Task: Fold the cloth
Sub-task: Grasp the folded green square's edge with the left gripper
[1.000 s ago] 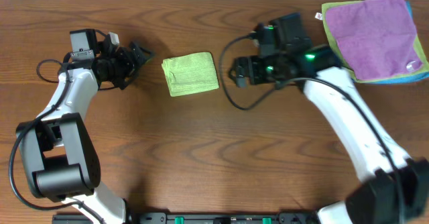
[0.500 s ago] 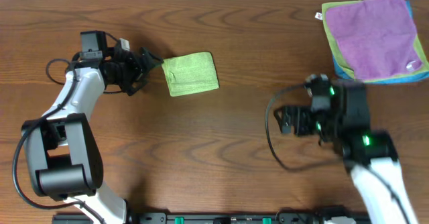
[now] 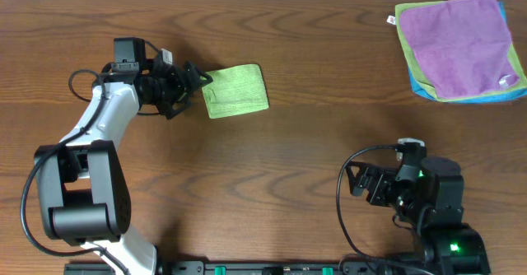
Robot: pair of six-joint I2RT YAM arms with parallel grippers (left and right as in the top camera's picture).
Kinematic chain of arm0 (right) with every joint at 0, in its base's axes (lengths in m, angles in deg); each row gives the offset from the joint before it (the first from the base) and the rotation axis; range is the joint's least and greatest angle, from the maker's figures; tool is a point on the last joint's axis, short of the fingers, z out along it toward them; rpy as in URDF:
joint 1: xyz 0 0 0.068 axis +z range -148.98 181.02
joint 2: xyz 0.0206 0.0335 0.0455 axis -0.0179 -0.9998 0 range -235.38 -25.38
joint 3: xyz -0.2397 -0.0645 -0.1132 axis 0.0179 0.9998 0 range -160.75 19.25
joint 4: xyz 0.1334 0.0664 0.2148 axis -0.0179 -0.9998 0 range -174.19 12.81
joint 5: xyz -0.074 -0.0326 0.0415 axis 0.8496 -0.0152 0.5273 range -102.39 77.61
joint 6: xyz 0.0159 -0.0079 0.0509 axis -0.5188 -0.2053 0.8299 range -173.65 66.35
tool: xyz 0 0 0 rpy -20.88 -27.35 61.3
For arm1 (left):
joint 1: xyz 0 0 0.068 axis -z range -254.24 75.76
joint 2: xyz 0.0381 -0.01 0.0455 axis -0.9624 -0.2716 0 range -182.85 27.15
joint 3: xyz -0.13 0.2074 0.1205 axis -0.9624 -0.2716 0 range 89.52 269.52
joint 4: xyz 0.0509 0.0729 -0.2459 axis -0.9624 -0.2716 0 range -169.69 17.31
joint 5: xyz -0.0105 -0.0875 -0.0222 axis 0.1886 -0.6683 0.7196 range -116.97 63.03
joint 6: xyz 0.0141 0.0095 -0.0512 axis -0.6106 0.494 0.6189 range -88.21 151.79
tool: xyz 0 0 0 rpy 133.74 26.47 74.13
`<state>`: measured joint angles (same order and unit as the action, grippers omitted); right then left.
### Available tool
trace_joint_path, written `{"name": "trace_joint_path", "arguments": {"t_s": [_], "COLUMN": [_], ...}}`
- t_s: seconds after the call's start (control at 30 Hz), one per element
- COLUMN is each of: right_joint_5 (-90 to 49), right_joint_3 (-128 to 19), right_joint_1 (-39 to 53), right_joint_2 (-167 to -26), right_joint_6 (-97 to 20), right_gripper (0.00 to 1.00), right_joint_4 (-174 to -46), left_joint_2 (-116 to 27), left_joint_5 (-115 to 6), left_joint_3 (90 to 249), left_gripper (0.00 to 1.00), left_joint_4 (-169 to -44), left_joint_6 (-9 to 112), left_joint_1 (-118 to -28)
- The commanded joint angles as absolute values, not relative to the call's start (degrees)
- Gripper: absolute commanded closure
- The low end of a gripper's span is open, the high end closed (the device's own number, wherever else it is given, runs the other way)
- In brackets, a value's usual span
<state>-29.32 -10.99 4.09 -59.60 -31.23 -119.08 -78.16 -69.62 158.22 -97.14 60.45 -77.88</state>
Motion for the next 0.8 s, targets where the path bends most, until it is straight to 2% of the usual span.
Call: {"name": "trace_joint_path", "arguments": {"t_s": [0.0,0.37,0.77], "right_joint_5": [-29.8,-29.8,-29.8], "right_joint_3": [-10.7,-10.7,-10.7], "right_joint_1": [3.6,3.6,3.6], "right_joint_2": [-59.3,-59.3,-59.3], "right_joint_6": [-25.3,-25.4,-25.4], "right_gripper": [0.01,0.01,0.01], "right_joint_4": [-119.0,-119.0,-119.0], "left_joint_2": [-77.1,-77.1,-80.7], "left_joint_5": [-68.6,-69.0,-71.3], "left_joint_3": [156.7,149.2,148.7], "left_gripper": [0.05,0.05,0.05], "left_joint_4": [-97.2,-90.3,-83.4], "left_joint_6": [60.9,65.2,70.1], "left_joint_1": [-77.9,-77.9,-75.6]}}
